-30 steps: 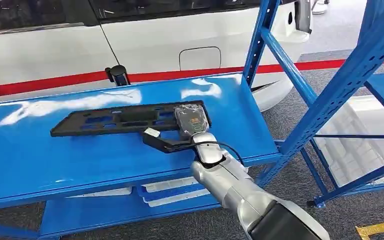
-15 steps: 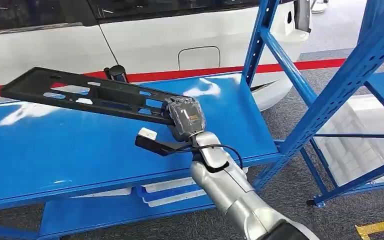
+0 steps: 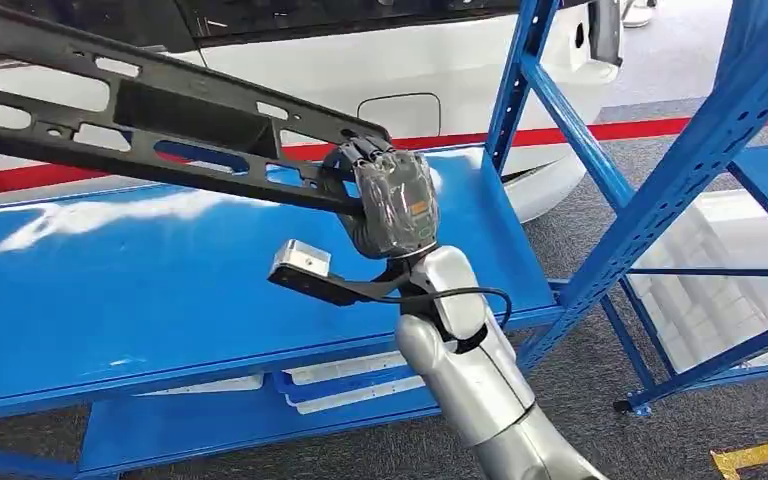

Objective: Take the parts from the cabinet and place them on the table.

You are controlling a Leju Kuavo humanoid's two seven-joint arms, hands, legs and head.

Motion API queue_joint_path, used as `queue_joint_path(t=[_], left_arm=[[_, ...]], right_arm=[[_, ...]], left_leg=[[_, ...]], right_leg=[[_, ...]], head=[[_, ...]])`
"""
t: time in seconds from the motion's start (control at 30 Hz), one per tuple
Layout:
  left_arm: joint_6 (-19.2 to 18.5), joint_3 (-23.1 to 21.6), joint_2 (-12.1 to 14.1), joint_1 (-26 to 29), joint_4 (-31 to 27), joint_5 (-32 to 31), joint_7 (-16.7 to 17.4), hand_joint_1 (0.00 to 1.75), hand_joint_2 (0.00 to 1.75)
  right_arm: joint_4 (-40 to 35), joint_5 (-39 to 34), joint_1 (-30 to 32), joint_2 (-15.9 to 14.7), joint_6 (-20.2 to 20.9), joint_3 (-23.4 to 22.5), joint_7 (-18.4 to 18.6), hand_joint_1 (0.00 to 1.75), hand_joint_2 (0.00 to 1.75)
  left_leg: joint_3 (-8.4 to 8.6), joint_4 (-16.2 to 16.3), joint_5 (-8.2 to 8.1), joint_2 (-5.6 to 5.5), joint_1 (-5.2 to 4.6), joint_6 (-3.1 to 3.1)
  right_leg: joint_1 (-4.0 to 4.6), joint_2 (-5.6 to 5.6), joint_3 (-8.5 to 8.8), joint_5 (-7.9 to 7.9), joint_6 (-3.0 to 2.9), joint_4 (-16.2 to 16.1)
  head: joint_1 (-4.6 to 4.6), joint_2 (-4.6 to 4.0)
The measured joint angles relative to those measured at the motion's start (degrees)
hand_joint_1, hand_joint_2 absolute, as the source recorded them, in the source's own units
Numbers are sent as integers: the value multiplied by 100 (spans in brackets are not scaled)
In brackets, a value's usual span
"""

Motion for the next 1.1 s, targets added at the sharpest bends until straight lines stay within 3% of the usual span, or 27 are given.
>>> queue_joint_path(t=[0.33, 0.37, 0.5, 0.67, 0.8, 0.83, 1.03, 1.1], left_arm=[[0, -15, -7, -3, 0, -7, -2, 0, 0], [0, -15, -7, -3, 0, -7, 0, 0, 175], [-81, -13, -4, -3, 0, 29, 59, 0, 175], [-220, -13, -4, -3, 0, 59, 391, 0, 175], [-1040, 87, 2, 23, 0, 361, 291, 0, 175], [-1086, 87, 9, 33, 0, 347, 280, 0, 175], [-1012, 88, 94, 137, 13, 280, 714, 0, 175], [-973, 90, 136, 172, 13, 286, 789, 0, 175]], right_arm=[[-243, 0, 6, -79, 0, 2, -7, 175, 175], [-254, 0, 8, -79, 0, 2, -7, 175, 175], [-317, -85, 8, -125, 17, 2, -7, 175, 175], [-365, -303, 5, -223, 20, -15, -19, 175, 175], [-300, -698, -8, -240, -48, -17, -183, 175, 175], [-278, -853, -10, -240, -64, -17, -249, 175, 175], [-184, -1870, -95, -238, -194, -15, -616, 175, 175], [-184, -2011, -115, -238, -287, -15, -671, 175, 175]], left_leg=[[-1, 0, 0, 0, 0, 0], [-1, 0, 0, 0, 0, 0], [-1, 0, 0, 0, 0, 0], [-3, 0, 0, 0, 0, 0], [-5, 0, 0, 0, 0, 0], [-5, 0, 0, -1, 1, 0], [-29, 57, -32, -3, -9, 50], [-32, 75, -10, -7, -18, 81]], right_leg=[[0, -1, 0, 0, 0, 0], [0, -1, 0, 0, 0, 0], [0, -2, 0, 0, 0, 0], [-1, -1, 0, 0, 0, 0], [-1, -2, 0, 0, 0, 0], [0, -3, 0, 0, 0, 0], [-23, -1, 1, 4, 8, -8], [-34, -1, 7, 35, 51, -12]], head=[[2, 0], [2, 0], [2, 0], [2, 0], [2, 0], [2, 0], [0, 0], [0, 2]])
